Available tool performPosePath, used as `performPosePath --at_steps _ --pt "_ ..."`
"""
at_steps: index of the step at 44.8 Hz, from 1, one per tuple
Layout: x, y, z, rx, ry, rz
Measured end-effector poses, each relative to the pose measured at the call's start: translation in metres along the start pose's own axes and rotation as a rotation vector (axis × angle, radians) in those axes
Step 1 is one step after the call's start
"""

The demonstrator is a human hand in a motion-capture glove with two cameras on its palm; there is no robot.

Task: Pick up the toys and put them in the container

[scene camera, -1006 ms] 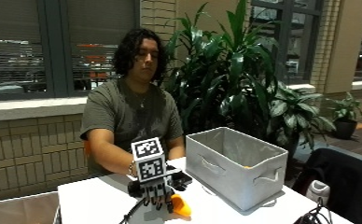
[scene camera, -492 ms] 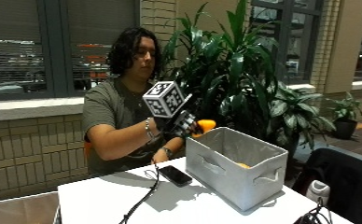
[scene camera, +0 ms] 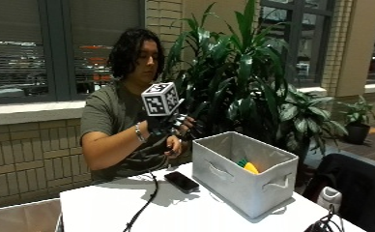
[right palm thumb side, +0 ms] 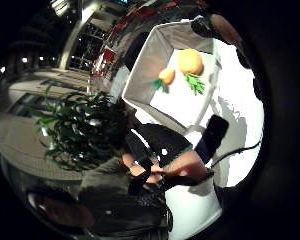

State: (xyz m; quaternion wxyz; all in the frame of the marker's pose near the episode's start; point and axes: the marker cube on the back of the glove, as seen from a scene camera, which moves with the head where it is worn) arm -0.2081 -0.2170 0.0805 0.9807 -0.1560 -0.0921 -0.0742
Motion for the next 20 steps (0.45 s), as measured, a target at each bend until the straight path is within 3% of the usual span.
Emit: performPosePath --at_steps 11,20 --pt "0.050 0.092 -0.005 0.046 0.198 0.048" --pt "0.078 0.148 0.001 0.041 0.220 0.138"
